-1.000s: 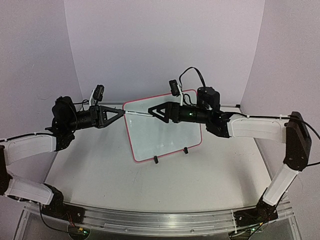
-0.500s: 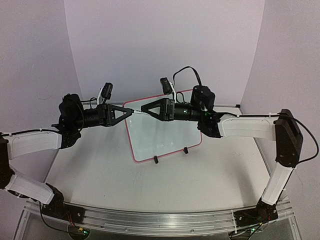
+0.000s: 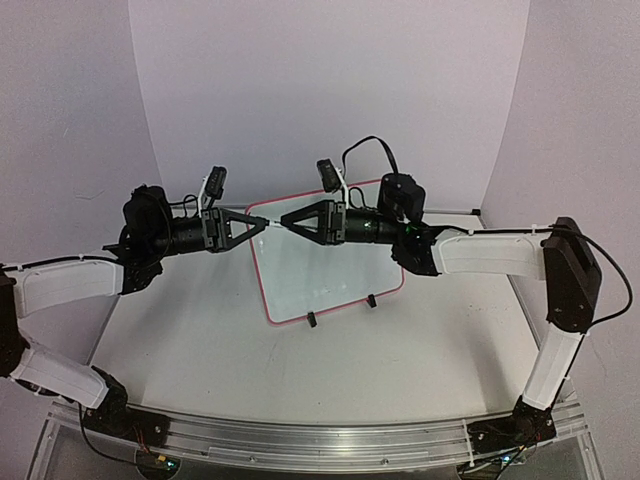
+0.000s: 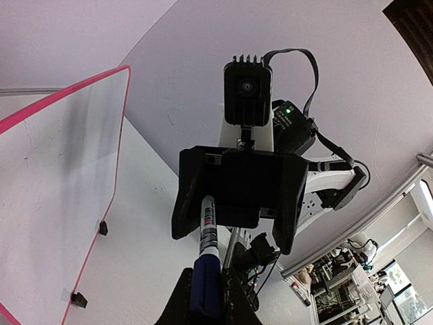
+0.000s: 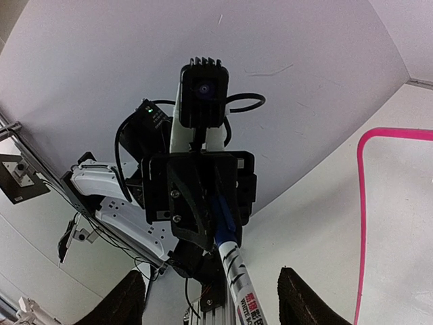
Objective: Write a sentence on the whiteboard
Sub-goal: Pass from the left arm to the right
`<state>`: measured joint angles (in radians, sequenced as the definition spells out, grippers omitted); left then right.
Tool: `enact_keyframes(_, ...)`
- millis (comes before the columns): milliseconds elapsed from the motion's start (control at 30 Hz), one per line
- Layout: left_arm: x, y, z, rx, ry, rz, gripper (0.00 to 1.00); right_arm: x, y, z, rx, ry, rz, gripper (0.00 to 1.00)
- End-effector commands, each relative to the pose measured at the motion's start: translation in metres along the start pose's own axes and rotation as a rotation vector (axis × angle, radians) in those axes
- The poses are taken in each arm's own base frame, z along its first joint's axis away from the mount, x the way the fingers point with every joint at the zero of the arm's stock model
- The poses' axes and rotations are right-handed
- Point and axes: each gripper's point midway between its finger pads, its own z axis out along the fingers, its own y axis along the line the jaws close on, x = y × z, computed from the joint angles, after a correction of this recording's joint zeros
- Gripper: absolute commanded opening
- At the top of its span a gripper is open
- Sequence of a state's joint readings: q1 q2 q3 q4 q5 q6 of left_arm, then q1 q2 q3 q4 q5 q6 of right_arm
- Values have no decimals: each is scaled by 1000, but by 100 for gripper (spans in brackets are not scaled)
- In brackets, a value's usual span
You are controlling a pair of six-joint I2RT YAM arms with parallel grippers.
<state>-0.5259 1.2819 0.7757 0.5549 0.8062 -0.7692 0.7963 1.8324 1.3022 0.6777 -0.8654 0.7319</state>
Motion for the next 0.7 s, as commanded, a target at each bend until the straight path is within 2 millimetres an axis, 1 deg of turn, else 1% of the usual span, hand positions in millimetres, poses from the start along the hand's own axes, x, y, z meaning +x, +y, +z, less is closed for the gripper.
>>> enact_keyframes(0,-20,-7,6,-3,-36,56,0,-9,19,8,-52,1,-55,62)
enact_keyframes(100,-20,-7,9,11,-32,48,0,-7,19,9,-52,8,-61,55)
enact_keyframes(167,-20,-6,9,15,-30,43,0,-8,20,8,-51,6,-65,53)
enact_keyframes(433,-12,-6,11,33,-2,21,0,-10,22,8,-50,-3,-74,35)
enact_keyframes(600,-10,-9,12,55,6,13,0,-10,24,8,-62,-1,-72,34)
enact_keyframes(667,-11,-15,11,85,0,4,0,-10,23,8,-63,-1,-69,37)
